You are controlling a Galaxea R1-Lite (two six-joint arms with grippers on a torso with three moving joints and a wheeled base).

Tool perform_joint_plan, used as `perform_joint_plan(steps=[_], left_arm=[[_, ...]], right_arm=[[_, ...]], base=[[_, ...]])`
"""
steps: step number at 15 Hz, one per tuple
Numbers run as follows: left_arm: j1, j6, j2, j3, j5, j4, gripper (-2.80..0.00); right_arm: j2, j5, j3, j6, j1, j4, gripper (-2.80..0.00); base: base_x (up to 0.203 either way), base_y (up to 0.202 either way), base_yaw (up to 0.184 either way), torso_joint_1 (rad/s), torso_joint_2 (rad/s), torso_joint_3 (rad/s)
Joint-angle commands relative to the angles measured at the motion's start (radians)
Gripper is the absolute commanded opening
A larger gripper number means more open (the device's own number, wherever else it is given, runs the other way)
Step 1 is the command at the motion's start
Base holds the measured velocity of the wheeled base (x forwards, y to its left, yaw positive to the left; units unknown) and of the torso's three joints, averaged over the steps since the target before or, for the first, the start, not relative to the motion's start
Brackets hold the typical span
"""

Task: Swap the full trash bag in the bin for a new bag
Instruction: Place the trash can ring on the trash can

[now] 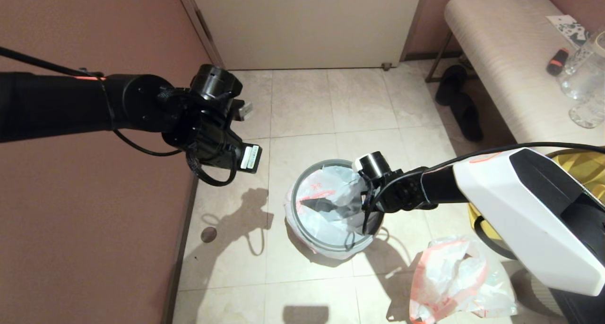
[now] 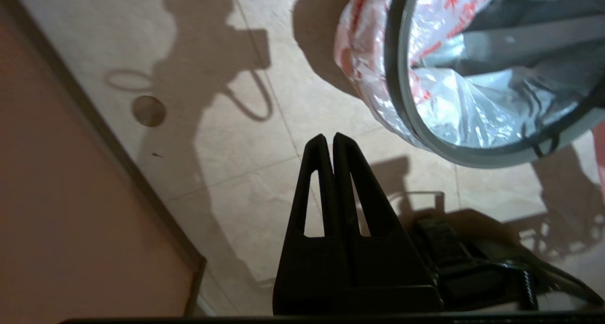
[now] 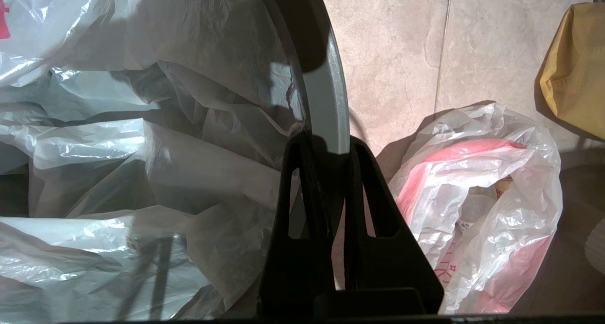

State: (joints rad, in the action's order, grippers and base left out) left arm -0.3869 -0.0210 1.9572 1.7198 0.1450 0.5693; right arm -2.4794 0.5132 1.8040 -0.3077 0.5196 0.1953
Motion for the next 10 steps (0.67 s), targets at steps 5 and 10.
perform_joint_plan(steps=[5, 10], left_arm=[[0.070, 0.006, 0.256, 0.094, -0.306, -0.039, -2.80], [0.100, -0.026, 0.438, 0.102, -0.477, -0.196, -2.80]], right_arm=[[-0.043, -0.006, 0.028, -0.003, -0.008, -0.003, -2.80], [-0.055, -0.007, 0.030, 0.007, -0.020, -0.004, -2.80]], base=[[0.000, 0.000, 0.000, 0.000, 0.00, 0.000], [0.000, 0.000, 0.000, 0.000, 0.00, 0.000]])
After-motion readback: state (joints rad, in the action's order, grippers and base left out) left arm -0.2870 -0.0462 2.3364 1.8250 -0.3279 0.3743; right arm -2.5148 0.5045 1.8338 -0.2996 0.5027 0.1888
